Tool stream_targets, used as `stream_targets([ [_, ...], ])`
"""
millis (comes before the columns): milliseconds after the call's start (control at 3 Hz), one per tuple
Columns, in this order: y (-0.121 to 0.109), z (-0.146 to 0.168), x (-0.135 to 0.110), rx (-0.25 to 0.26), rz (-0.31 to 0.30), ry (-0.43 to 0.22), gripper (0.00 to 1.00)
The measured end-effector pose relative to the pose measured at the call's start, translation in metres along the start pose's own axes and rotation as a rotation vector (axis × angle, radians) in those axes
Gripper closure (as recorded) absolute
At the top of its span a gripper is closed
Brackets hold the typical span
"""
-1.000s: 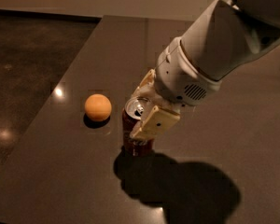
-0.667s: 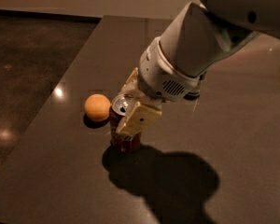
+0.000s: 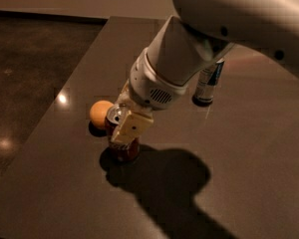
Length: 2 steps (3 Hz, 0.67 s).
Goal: Move coke can near orange
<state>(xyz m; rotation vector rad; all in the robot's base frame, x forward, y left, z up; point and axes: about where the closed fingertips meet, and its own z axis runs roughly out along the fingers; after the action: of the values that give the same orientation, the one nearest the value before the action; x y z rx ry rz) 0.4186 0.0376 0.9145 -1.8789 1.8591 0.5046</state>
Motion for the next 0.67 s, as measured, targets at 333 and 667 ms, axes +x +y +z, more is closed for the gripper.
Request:
stream_targets([
  [333,-0.0053,0.0077,-0.0013,0.002,0.003,0.008,0.6],
  [667,-0.004,0.0068,-0.0028,0.003,0.0,0.008,0.36],
])
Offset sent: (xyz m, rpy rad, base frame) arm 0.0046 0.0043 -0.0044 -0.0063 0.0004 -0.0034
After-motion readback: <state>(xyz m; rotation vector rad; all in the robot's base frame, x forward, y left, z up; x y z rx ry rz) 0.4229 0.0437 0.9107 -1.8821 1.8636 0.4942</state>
